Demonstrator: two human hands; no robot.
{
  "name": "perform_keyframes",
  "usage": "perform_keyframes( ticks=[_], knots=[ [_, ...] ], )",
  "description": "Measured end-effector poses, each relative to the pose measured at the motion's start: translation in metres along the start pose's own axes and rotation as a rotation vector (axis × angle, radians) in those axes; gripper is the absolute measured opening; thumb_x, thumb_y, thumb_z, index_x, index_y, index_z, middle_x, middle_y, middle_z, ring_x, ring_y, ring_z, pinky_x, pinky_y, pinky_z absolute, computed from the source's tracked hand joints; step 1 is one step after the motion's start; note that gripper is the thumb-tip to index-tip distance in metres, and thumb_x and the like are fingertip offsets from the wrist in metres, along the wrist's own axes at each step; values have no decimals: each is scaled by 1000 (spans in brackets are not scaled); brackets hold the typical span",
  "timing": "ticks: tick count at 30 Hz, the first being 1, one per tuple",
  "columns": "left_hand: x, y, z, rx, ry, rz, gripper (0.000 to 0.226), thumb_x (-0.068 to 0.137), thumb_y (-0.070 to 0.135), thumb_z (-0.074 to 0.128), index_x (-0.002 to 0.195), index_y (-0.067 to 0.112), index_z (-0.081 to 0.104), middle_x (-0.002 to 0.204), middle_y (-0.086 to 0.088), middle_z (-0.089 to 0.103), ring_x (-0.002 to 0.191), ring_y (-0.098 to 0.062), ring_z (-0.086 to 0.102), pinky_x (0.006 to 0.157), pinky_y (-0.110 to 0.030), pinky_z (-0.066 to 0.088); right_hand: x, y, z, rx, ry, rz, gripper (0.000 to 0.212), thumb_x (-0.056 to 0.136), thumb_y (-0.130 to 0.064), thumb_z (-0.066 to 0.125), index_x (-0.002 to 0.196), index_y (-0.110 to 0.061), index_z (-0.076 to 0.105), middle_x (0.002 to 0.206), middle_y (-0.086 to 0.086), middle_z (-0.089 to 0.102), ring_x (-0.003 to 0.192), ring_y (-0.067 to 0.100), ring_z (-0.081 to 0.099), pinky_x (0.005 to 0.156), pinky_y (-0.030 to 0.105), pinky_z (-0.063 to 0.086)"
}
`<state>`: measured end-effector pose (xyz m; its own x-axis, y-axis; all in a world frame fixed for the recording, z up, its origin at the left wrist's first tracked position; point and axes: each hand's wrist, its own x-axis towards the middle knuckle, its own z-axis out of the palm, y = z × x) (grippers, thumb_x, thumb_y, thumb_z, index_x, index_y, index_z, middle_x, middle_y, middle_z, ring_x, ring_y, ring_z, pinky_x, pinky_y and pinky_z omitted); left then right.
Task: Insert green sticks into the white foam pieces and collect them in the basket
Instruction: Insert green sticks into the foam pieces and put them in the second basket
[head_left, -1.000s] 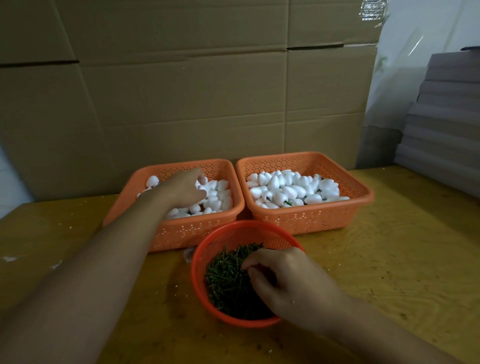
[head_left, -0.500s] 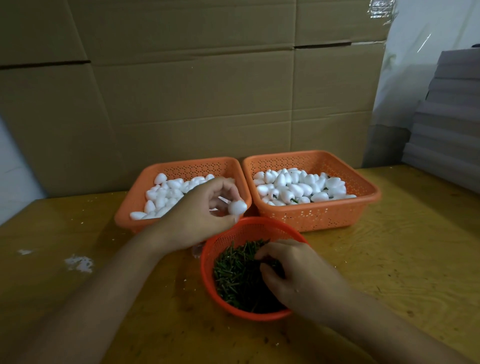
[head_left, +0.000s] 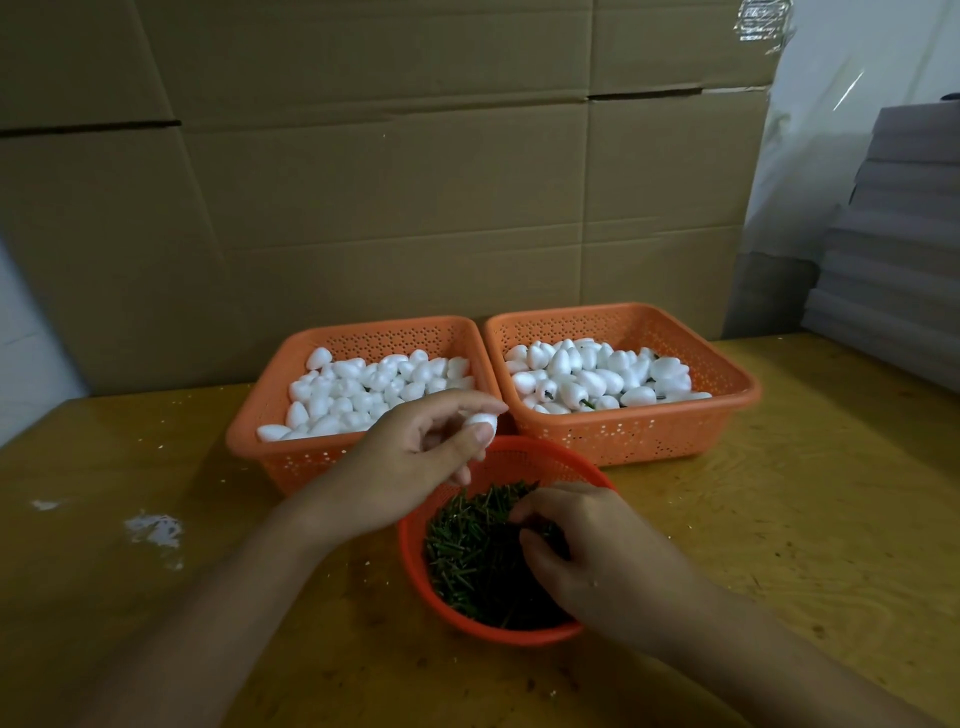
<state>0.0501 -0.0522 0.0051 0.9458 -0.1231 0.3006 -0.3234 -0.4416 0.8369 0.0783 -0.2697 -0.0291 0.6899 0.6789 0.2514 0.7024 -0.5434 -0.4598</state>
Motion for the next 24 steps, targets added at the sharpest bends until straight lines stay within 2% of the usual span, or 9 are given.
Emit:
perform_keyframes(
  ticks=[2, 5, 8, 12, 17, 24],
  knots=[
    [0, 1, 2, 18, 4, -8, 26, 93, 51, 62, 111, 34, 69, 77, 3, 68, 68, -10, 65, 69, -21, 54, -1, 1, 0, -16, -16, -4, 35, 89, -39, 43, 116, -31, 64, 112, -15, 64, 102, 5, 58, 86, 27, 49],
    [0, -1, 4, 33, -5, -23, 43, 74, 72, 69, 95, 35, 67, 63, 2, 61, 57, -9, 58, 58, -19, 48, -2, 1, 1, -54, -50, -12, 34, 91, -41, 45, 119, -33, 62, 116, -16, 62, 103, 6, 58, 83, 26, 50],
    [-1, -3, 4, 13, -13, -26, 48, 64, 70, 79, 91, 34, 64, 59, 1, 58, 54, -10, 54, 54, -22, 45, -2, 1, 0, -64, -78, -24, 36, 90, -44, 43, 120, -33, 60, 117, -17, 61, 104, 7, 58, 84, 30, 51],
    [-2, -1, 4, -15, -35, -26, 50, 58, 63, 87, 90, 37, 60, 64, -10, 65, 55, -12, 60, 55, -18, 47, -1, 1, -1, -54, -94, -32, 36, 91, -42, 46, 123, -33, 60, 120, -15, 61, 106, 7, 58, 86, 31, 52],
    [-2, 2, 4, -91, -40, -53, 53, 55, 62, 88, 90, 35, 59, 69, -11, 70, 58, -16, 65, 60, -22, 52, -1, 2, -1, -68, -91, -56, 35, 89, -41, 55, 123, -34, 61, 119, -19, 59, 105, 5, 57, 83, 24, 50],
    [-3, 2, 8, -119, -13, -62, 49, 58, 71, 81, 86, 35, 64, 65, -6, 70, 57, -15, 65, 56, -24, 53, -1, 1, -1, -86, -89, -75, 36, 93, -48, 49, 123, -33, 61, 118, -17, 60, 107, 7, 57, 87, 28, 50]
  ],
)
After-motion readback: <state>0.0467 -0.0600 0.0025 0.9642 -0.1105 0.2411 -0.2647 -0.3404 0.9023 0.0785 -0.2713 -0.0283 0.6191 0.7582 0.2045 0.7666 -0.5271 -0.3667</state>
